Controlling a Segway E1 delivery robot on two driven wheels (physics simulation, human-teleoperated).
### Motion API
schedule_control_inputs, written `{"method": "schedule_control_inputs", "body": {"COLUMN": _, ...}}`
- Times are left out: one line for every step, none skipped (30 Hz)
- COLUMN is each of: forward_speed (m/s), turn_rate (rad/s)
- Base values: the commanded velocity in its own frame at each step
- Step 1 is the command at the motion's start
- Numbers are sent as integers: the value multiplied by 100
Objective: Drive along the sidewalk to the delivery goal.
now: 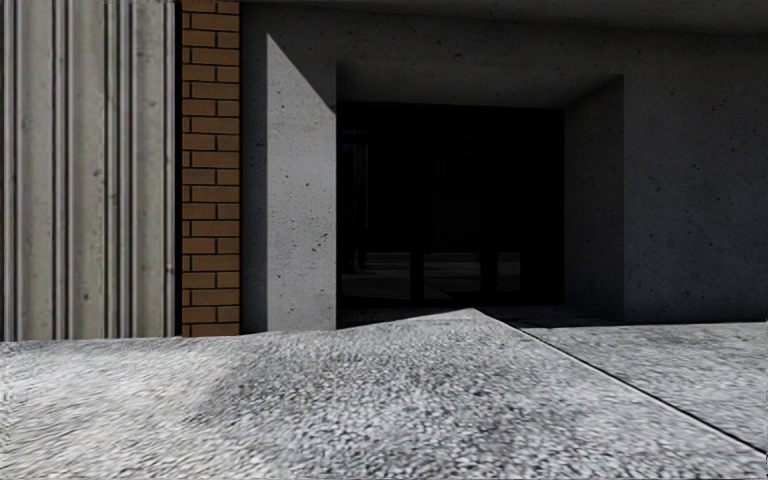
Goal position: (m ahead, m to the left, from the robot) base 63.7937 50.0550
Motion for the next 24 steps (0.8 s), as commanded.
{"method": "schedule_control_inputs", "body": {"forward_speed": 64, "turn_rate": 55}}
{"method": "schedule_control_inputs", "body": {"forward_speed": 66, "turn_rate": 55}}
{"method": "schedule_control_inputs", "body": {"forward_speed": 66, "turn_rate": 55}}
{"method": "schedule_control_inputs", "body": {"forward_speed": 69, "turn_rate": 57}}
{"method": "schedule_control_inputs", "body": {"forward_speed": 71, "turn_rate": 59}}
{"method": "schedule_control_inputs", "body": {"forward_speed": 72, "turn_rate": 59}}
{"method": "schedule_control_inputs", "body": {"forward_speed": 72, "turn_rate": 59}}
{"method": "schedule_control_inputs", "body": {"forward_speed": 72, "turn_rate": 59}}
{"method": "schedule_control_inputs", "body": {"forward_speed": 72, "turn_rate": 59}}
{"method": "schedule_control_inputs", "body": {"forward_speed": 72, "turn_rate": 59}}
{"method": "schedule_control_inputs", "body": {"forward_speed": 72, "turn_rate": 59}}
{"method": "schedule_control_inputs", "body": {"forward_speed": 72, "turn_rate": 59}}
{"method": "schedule_control_inputs", "body": {"forward_speed": 73, "turn_rate": 59}}
{"method": "schedule_control_inputs", "body": {"forward_speed": 73, "turn_rate": 59}}
{"method": "schedule_control_inputs", "body": {"forward_speed": 73, "turn_rate": 59}}
{"method": "schedule_control_inputs", "body": {"forward_speed": 73, "turn_rate": 59}}
{"method": "schedule_control_inputs", "body": {"forward_speed": 73, "turn_rate": 59}}
{"method": "schedule_control_inputs", "body": {"forward_speed": 73, "turn_rate": 59}}
{"method": "schedule_control_inputs", "body": {"forward_speed": 73, "turn_rate": 59}}
{"method": "schedule_control_inputs", "body": {"forward_speed": 73, "turn_rate": 60}}
{"method": "schedule_control_inputs", "body": {"forward_speed": 73, "turn_rate": 64}}
{"method": "schedule_control_inputs", "body": {"forward_speed": 73, "turn_rate": 64}}
{"method": "schedule_control_inputs", "body": {"forward_speed": 73, "turn_rate": 65}}
{"method": "schedule_control_inputs", "body": {"forward_speed": 73, "turn_rate": 66}}
